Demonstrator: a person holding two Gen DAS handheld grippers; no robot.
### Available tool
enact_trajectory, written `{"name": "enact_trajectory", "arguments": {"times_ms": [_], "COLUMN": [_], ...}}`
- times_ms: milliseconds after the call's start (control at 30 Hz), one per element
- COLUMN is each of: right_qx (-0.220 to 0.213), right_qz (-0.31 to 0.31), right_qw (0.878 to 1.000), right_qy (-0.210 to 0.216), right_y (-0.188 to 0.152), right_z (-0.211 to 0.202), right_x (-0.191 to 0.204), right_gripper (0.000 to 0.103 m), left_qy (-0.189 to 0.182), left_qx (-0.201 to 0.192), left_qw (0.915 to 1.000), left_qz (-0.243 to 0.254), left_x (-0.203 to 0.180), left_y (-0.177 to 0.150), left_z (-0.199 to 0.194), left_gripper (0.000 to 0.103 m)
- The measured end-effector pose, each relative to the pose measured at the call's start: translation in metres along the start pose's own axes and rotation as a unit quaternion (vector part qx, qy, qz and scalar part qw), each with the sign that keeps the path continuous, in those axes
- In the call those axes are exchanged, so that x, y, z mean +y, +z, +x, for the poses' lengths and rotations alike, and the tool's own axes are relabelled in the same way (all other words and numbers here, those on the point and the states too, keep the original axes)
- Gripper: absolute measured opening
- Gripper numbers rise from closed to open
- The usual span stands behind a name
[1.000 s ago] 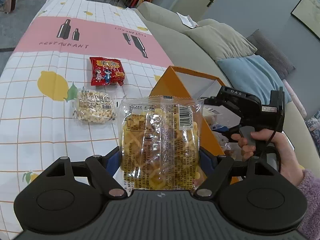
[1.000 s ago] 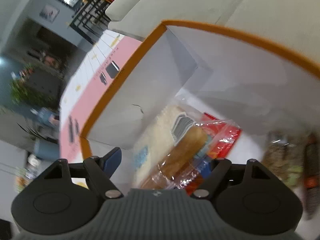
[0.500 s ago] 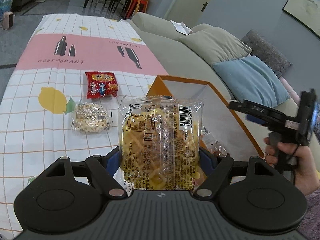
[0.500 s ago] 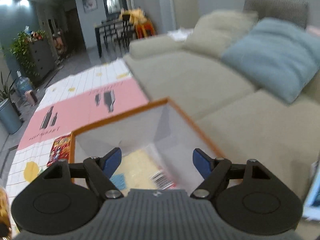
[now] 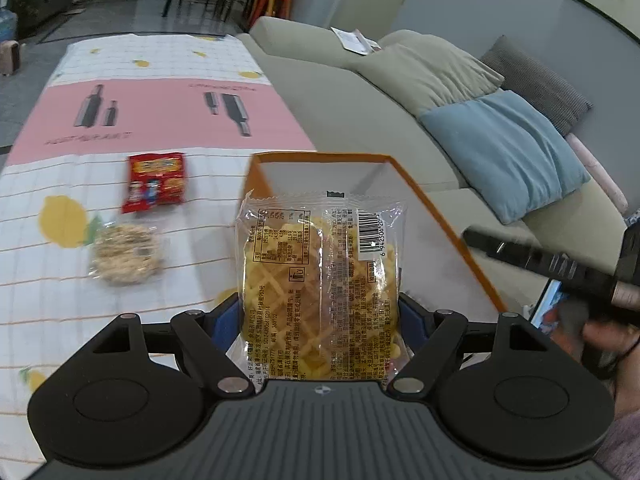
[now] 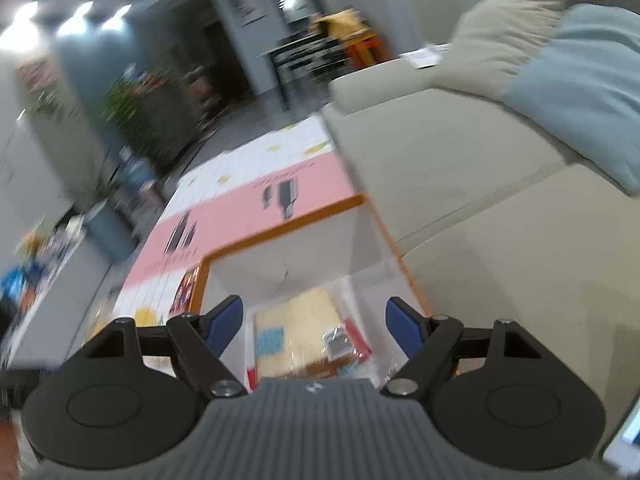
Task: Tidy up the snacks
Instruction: 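Carry the waffle pack into the box and open the left tool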
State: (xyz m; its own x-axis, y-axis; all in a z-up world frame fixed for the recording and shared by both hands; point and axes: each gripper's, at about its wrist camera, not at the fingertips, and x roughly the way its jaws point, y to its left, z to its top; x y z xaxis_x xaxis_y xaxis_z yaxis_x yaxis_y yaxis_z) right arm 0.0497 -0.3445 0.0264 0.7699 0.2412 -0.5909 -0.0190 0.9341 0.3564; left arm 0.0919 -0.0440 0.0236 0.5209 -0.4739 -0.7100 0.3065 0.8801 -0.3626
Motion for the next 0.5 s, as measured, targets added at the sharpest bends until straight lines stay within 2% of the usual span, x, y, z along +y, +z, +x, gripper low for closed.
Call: {"name": "enact_trajectory", "arguments": {"times_ms": [100,167,300,400,500], "right_qx": [0.014,0.029,0.052,0.05,0.056], "right_qz": [-0.044,-0.059,-0.108,-0.146,-0.196], "right_qw": [0.999,0.997,0.991,0.984,0.969], "right_qy": [0.021,0.036,0.053,0.085,0.139], "right_y": [-0.004,-0.006,-0.008,-0.011,-0.015], "right_z": [0.007,0.014,0.022,0.022,0.016], "right_x": [0.001,0.0,0.002,0.002,-0.004], "right_gripper": [0.077,0.085,0.085,0.085,0.085], "left_qy": [0.0,0.001,-0.028,-0.004,0.015], "left_qx": [0.011,0.021,0.044,0.07,0.094], "left_qw": [0.9999,0.9996,0.9983,0.9972,0.9952], "left_qz": [-0.009,-0.019,-0.027,-0.026,-0.022], "left_x": [-0.013,-0.019,-0.028,-0.035,-0.044], "left_y": [0.015,0.025,0.043,0.056,0.062], "left_z": [0.019,0.034,0.062,0.087,0.109], "left_gripper": [0.091,0.091,0.091,0.091,0.091]}}
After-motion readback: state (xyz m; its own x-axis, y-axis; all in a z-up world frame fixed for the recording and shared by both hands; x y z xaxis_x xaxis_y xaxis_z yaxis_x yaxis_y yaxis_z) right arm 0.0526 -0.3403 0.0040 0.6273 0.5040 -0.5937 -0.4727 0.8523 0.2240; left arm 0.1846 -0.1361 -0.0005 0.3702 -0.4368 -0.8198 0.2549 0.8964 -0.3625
